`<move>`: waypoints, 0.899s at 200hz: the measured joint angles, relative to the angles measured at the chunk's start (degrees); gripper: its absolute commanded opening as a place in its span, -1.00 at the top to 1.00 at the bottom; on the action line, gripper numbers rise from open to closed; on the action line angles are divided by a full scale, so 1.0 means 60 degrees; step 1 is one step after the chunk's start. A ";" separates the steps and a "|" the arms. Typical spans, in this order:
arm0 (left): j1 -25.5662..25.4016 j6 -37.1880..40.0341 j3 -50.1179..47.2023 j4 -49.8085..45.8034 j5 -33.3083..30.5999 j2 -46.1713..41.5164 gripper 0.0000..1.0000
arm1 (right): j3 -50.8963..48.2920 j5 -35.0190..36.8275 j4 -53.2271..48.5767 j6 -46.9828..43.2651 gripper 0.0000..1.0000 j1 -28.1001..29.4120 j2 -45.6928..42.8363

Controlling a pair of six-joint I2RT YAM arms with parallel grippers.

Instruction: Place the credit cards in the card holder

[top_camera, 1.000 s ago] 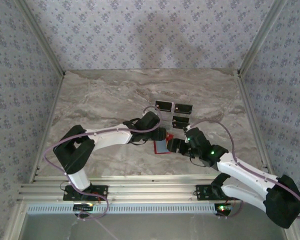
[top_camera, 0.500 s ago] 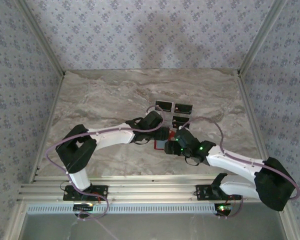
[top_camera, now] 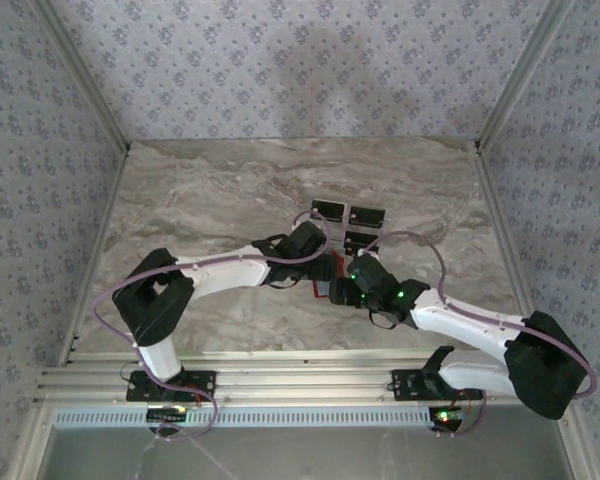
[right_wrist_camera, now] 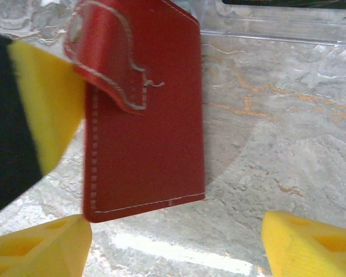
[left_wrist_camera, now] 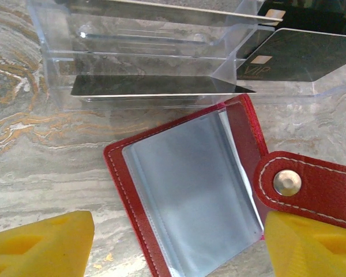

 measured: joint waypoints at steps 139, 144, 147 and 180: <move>-0.0007 -0.0004 0.0197 -0.0004 0.0084 0.0160 -0.55 | 0.0018 0.0783 0.0408 -0.0189 0.27 -0.0102 0.0667; -0.0007 0.0000 0.0197 -0.0004 0.0098 0.0160 -0.55 | 0.0022 0.0798 0.0444 -0.0237 0.36 -0.0113 0.0667; -0.0007 -0.0004 0.0200 0.0000 0.0102 0.0160 -0.55 | 0.0022 0.0780 0.0448 -0.0244 0.42 -0.0113 0.0667; -0.0007 -0.0004 0.0200 0.0000 0.0109 0.0160 -0.55 | 0.0022 0.0754 0.0576 -0.0372 0.92 -0.0131 0.0670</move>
